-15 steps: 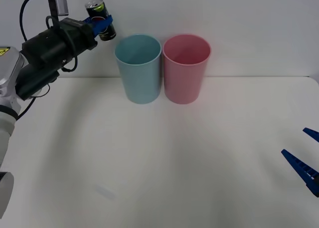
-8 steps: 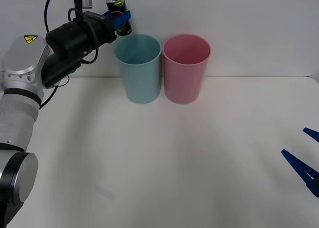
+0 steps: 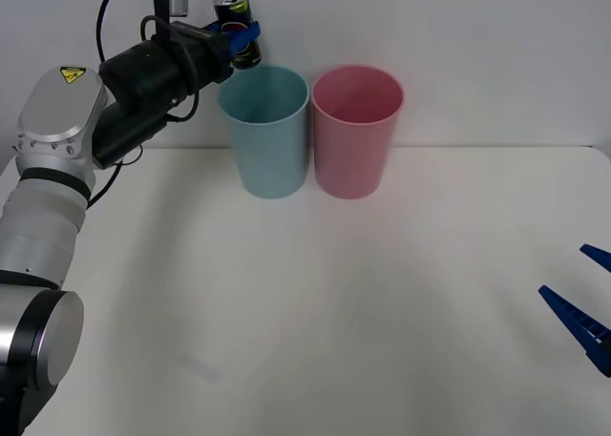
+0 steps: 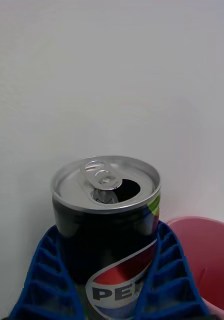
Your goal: Grasp the object on the table and drop it into the matching bin: aluminum can to the light blue bin, PET bottle to the pink bin.
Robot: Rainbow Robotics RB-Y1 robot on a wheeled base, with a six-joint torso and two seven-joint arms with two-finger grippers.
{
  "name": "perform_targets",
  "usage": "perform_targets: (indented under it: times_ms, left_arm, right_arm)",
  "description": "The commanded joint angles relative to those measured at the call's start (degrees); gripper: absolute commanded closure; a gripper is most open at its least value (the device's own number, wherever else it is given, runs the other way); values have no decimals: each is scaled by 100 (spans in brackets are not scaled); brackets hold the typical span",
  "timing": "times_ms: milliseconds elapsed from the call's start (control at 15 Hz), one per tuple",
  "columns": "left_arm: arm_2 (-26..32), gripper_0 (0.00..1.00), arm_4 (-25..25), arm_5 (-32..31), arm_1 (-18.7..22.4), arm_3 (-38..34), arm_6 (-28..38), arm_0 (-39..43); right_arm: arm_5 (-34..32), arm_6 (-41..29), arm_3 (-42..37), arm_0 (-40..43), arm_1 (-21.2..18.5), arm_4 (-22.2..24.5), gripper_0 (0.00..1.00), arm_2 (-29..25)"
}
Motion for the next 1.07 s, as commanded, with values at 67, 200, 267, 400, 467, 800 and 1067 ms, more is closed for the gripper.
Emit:
perform_targets:
  times_ms: [67, 200, 267, 400, 467, 800, 1067]
  left_arm:
    - [-8, 0, 9, 1, -3, 0, -19, 0]
    - [1, 0, 53, -8, 6, 0, -37, 26]
    - [1, 0, 106, -8, 6, 0, -37, 44]
    - [1, 0, 299, -43, 67, -9, -89, 123]
    - [1, 0, 431, -87, 146, -79, -142, 211]
    - [1, 0, 1108, -175, 568, -1002, -142, 1090]
    - [176, 0, 1653, -201, 929, -1881, -186, 2048]
  right_arm:
    - [0, 0, 0, 0, 0, 0, 0, 0]
    - [0, 0, 0, 0, 0, 0, 0, 0]
    - [0, 0, 0, 0, 0, 0, 0, 0]
    - [0, 0, 0, 0, 0, 0, 0, 0]
    - [0, 0, 0, 0, 0, 0, 0, 0]
    - [0, 0, 0, 0, 0, 0, 0, 0]
    - [0, 0, 0, 0, 0, 0, 0, 0]
